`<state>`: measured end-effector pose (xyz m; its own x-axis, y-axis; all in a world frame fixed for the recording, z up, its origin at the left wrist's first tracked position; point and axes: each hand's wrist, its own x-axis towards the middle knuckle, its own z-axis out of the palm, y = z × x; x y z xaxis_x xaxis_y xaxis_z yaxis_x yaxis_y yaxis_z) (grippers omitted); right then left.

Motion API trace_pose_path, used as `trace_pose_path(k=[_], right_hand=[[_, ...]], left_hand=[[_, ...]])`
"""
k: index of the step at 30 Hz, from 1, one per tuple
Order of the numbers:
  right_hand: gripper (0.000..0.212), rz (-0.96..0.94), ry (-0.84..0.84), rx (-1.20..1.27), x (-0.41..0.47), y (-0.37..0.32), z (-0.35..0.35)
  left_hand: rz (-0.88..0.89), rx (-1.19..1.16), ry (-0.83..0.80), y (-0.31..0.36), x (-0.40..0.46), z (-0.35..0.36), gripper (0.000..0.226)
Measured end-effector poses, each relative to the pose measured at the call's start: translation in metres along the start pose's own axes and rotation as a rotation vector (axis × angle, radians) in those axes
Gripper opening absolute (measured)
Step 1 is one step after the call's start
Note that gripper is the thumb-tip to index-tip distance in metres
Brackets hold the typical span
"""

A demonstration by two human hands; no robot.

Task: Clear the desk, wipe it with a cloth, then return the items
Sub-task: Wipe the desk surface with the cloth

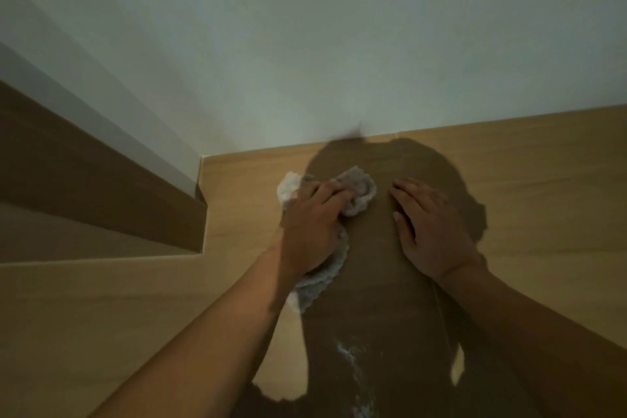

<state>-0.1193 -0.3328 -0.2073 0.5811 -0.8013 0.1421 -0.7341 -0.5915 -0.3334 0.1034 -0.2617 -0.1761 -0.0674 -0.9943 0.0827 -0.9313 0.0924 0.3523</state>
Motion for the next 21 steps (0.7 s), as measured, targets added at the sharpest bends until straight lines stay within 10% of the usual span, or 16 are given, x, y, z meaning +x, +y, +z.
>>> trace_pose_path(k=[7, 14, 21], right_hand=[[0.044, 0.002, -0.004, -0.007, -0.002, -0.004, -0.003], [0.041, -0.006, -0.034, 0.036, -0.002, -0.002, 0.0], [0.04, -0.018, -0.008, 0.033, -0.002, -0.002, -0.001]], left_hand=[[-0.552, 0.009, 0.18, -0.034, -0.116, -0.015, 0.048], [-0.1, -0.019, -0.027, 0.049, -0.109, 0.006, 0.046], [-0.783, 0.098, 0.24, 0.01, -0.252, -0.021, 0.051]])
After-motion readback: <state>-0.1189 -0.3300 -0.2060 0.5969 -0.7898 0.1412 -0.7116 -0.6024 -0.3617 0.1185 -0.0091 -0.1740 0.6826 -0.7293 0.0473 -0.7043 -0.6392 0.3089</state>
